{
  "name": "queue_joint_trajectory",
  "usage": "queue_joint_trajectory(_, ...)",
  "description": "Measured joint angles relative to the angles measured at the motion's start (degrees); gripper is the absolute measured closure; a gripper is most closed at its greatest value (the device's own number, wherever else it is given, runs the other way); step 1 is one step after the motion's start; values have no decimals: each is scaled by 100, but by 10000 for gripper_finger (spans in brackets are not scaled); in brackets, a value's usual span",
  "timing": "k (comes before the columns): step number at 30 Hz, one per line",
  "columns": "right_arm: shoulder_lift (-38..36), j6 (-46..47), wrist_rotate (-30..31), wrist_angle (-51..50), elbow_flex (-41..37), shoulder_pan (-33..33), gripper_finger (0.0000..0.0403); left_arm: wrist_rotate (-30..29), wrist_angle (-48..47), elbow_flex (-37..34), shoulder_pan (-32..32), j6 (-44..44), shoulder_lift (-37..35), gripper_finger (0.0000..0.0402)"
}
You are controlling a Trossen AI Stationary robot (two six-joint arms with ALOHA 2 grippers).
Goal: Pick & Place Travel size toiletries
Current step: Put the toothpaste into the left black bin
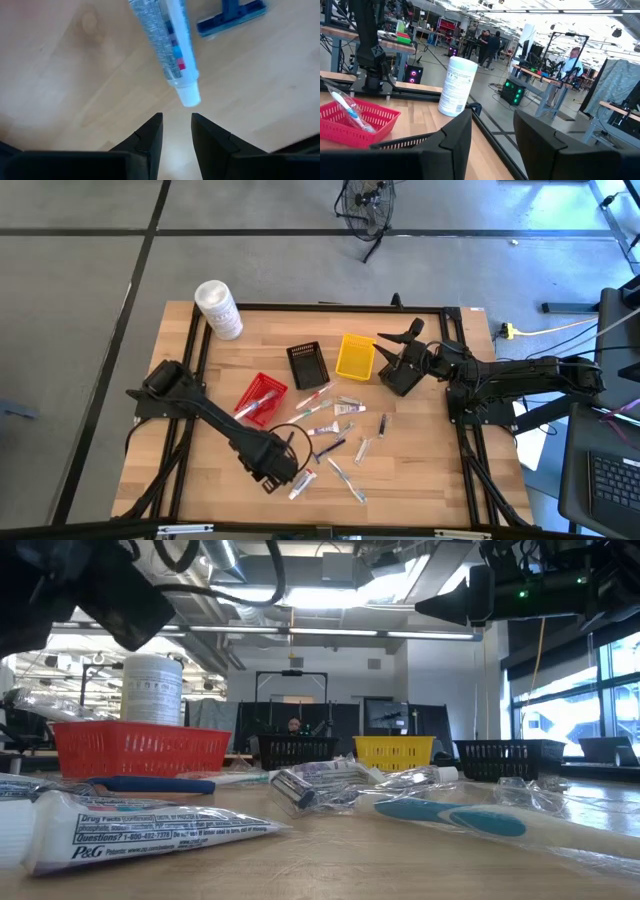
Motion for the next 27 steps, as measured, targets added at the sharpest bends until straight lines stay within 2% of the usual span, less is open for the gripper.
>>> queue_joint_trajectory(10, 0, -2, 1, -1, 0, 0, 254, -71, -31, 0, 176, 222, 12, 301)
queue_joint_trajectory(18, 0, -4, 0, -1, 0, 0, 254, -71, 18, 0, 205, 377, 12, 263)
queue_joint_trajectory(27, 0, 12, 0, -1, 0, 0, 254, -92, 213, 0, 164, -47, 12, 244)
